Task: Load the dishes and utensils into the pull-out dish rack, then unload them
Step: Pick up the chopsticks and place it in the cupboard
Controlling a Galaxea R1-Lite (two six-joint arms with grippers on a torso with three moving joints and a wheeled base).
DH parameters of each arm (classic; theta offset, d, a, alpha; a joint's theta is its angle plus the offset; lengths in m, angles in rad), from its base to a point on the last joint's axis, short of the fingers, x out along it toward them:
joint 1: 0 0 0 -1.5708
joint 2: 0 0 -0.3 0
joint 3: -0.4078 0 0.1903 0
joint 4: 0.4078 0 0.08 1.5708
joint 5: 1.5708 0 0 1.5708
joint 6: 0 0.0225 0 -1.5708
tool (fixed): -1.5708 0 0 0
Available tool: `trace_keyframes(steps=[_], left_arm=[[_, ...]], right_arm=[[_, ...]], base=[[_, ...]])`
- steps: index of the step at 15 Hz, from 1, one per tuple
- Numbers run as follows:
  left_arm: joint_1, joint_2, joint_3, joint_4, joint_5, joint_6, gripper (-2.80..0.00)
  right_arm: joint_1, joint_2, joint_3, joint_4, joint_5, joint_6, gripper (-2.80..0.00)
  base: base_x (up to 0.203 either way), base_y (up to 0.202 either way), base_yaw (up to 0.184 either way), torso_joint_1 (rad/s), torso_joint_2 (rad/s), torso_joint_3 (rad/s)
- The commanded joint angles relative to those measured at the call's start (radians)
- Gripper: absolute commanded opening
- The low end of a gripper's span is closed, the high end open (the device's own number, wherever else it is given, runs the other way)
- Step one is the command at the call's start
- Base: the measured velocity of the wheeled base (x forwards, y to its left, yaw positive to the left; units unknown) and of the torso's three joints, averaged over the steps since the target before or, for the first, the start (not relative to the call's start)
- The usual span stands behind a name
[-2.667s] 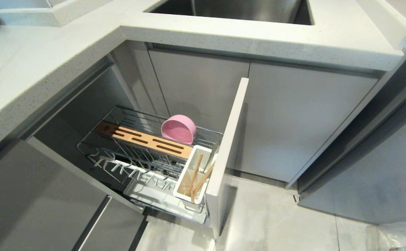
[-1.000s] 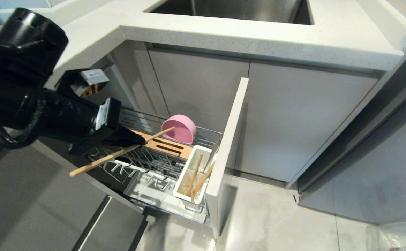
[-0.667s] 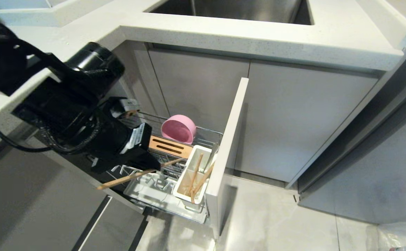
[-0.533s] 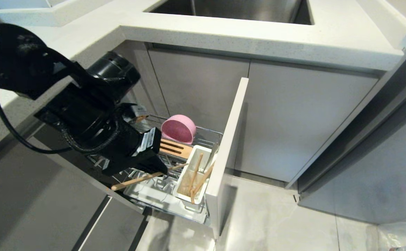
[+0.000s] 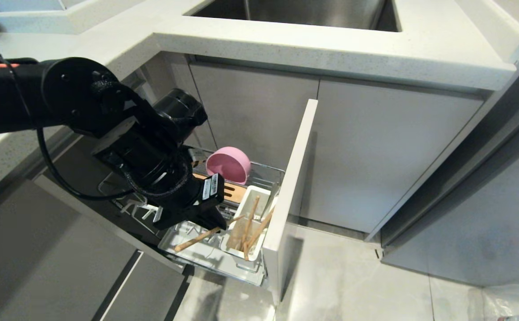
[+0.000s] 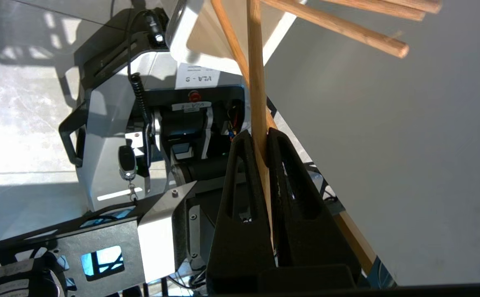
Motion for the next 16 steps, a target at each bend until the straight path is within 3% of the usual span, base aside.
trace_keyframes(steps=[1,10,16], left_arm=[[-0.001,0.010,-0.001,0.006,0.000,-0.007,-2.80],[-0.032,-0.047,-0.030,0.020,0.001,-0.066,-2.80],[-0.078,-0.067,-0.121,0.158,0.001,-0.118,-2.80]], right_arm=[[0.000,0.000,0.002,0.000,0.000,0.001,-2.80],[0.000,0.000,0.002,0.000,0.000,0.001,-2.80],[0.000,0.000,0.002,0.000,0.000,0.001,-2.80]], base=[[0.000,0.000,0.000,0.000,0.00,0.000],[0.000,0.000,0.000,0.000,0.00,0.000],[0.000,0.000,0.000,0.000,0.00,0.000]])
